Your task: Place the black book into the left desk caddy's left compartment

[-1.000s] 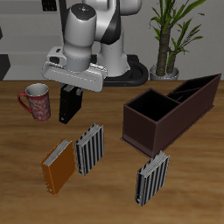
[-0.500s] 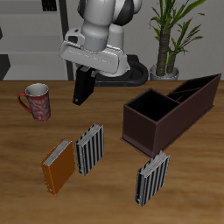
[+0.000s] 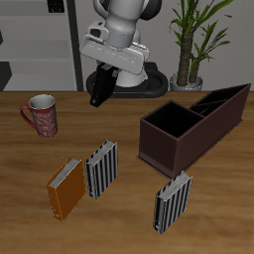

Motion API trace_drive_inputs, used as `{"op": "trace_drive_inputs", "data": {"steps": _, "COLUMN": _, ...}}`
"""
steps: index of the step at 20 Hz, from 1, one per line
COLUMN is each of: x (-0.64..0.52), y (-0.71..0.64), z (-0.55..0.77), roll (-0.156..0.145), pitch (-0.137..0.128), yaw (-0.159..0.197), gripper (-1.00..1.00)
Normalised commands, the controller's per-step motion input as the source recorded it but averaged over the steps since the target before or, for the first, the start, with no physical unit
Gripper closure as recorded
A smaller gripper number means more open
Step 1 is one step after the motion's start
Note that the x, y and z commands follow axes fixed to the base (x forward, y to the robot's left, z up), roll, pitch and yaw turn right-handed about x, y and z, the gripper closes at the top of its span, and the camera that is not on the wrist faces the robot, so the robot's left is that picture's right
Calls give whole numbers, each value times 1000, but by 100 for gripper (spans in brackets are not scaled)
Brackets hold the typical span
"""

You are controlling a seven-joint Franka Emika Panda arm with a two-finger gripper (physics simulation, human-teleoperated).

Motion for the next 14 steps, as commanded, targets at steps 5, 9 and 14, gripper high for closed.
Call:
{"op": "trace_drive_inputs", "data": {"steps": 5, "x": -403, "y": 442, "z": 67, "roll": -8, "pitch": -29, "yaw": -53, "gripper": 100}}
{"op": "trace_drive_inputs", "data": {"steps": 9, "x": -411, "y": 438, "z": 55, "roll": -23, "pitch": -53, "yaw": -8, "gripper": 100}}
{"op": "trace_drive_inputs", "data": {"steps": 14, "x": -304, "y": 310, "z": -22, "roll": -14, "pitch": -12, "yaw": -16, "gripper": 100}}
